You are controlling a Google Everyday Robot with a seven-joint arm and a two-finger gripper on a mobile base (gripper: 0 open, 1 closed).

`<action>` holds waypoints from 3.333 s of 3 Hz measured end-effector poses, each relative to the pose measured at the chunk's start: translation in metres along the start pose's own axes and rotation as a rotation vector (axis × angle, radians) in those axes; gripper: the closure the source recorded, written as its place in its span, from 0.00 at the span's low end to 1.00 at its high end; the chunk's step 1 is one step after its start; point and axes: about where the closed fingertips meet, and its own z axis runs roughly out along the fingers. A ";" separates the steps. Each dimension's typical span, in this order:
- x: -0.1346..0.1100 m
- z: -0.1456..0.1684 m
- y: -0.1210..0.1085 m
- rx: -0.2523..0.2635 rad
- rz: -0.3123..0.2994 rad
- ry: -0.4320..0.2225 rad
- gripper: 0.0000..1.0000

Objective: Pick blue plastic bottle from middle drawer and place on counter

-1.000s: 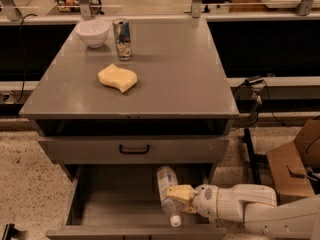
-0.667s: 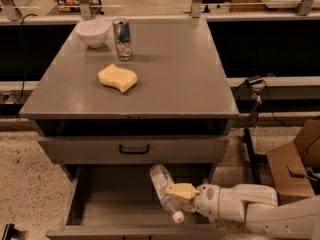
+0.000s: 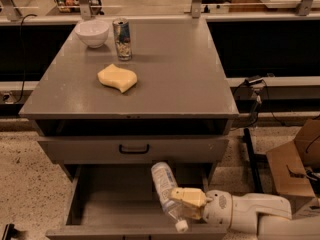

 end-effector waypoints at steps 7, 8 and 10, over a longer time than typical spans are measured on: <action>0.043 -0.012 -0.266 0.091 -0.256 -0.038 1.00; 0.075 -0.007 -0.290 0.015 -0.267 0.014 1.00; 0.142 -0.003 -0.321 -0.226 -0.308 0.173 1.00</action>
Offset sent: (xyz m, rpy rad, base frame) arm -0.0614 -0.0144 0.1060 0.1477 -0.1142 -0.0195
